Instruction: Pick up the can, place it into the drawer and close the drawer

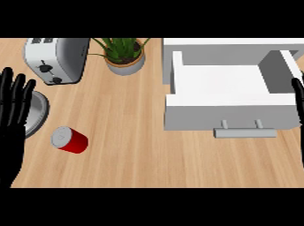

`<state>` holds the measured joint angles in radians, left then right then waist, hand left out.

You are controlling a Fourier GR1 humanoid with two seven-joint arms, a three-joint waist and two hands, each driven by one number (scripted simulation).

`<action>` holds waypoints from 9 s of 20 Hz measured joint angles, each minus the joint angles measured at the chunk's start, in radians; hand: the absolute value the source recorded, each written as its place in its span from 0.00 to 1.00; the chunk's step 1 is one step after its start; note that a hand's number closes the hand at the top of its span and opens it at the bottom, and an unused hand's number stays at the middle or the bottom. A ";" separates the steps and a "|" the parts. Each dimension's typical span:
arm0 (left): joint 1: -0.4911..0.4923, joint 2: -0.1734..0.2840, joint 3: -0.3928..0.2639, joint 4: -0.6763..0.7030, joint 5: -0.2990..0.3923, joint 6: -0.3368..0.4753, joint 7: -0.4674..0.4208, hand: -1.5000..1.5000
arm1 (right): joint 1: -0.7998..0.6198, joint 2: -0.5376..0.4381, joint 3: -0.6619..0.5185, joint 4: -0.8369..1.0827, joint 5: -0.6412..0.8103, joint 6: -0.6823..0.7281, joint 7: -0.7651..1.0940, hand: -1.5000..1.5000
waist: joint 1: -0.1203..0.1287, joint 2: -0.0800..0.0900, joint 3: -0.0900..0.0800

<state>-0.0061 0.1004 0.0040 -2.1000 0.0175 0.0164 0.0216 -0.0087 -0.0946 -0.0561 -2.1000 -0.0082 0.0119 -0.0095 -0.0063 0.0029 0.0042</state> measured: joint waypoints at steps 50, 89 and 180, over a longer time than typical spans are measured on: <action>0.105 0.055 0.159 0.284 0.136 -0.400 0.068 0.00 | 0.250 0.024 -0.128 0.031 -0.055 0.135 0.077 0.00 | 0.004 -0.003 -0.004; -0.076 0.174 0.278 1.129 -0.079 -0.444 -0.513 0.00 | 0.238 0.075 -0.141 0.013 -0.005 0.163 0.077 0.00 | 0.002 -0.003 -0.005; -0.927 -0.100 -0.178 0.897 0.002 0.393 0.227 1.00 | 0.316 0.069 -0.250 -0.098 -0.141 0.226 0.103 0.00 | -0.015 -0.001 -0.004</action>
<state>-0.9333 0.0002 -0.1740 -1.2030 0.0199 0.4089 0.2483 0.3074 -0.0260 -0.3061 -2.1985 -0.1488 0.2376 0.0939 -0.0216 0.0015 0.0004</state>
